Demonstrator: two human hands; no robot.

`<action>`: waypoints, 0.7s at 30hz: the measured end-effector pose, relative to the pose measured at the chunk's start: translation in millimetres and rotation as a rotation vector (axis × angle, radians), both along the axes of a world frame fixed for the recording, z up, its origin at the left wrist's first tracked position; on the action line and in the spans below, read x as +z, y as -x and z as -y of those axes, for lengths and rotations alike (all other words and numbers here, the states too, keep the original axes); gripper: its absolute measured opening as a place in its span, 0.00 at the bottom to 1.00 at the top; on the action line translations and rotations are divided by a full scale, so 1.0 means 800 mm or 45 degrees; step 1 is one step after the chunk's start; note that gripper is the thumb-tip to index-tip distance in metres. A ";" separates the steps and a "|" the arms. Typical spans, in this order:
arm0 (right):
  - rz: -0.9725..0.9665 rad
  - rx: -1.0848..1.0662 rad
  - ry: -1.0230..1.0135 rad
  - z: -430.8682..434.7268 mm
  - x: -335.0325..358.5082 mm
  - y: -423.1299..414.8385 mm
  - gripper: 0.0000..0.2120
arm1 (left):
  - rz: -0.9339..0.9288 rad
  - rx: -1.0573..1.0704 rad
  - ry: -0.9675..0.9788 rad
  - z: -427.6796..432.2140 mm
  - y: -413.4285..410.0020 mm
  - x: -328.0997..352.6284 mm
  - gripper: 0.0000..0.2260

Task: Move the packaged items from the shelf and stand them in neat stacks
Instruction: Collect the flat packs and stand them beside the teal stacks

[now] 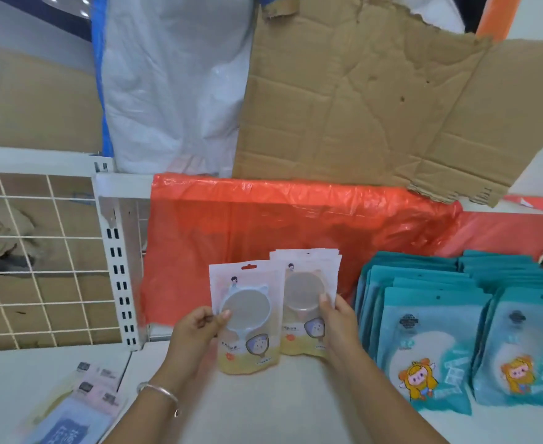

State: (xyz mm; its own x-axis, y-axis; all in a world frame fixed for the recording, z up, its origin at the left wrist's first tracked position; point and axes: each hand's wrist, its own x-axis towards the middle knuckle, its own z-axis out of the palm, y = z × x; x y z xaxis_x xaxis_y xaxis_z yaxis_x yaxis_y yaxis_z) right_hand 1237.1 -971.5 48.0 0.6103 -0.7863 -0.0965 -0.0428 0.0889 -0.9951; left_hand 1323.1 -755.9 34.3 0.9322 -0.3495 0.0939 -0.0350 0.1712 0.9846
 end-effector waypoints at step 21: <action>0.107 0.042 -0.059 0.018 -0.042 0.012 0.13 | -0.015 0.030 -0.010 0.058 0.038 -0.022 0.22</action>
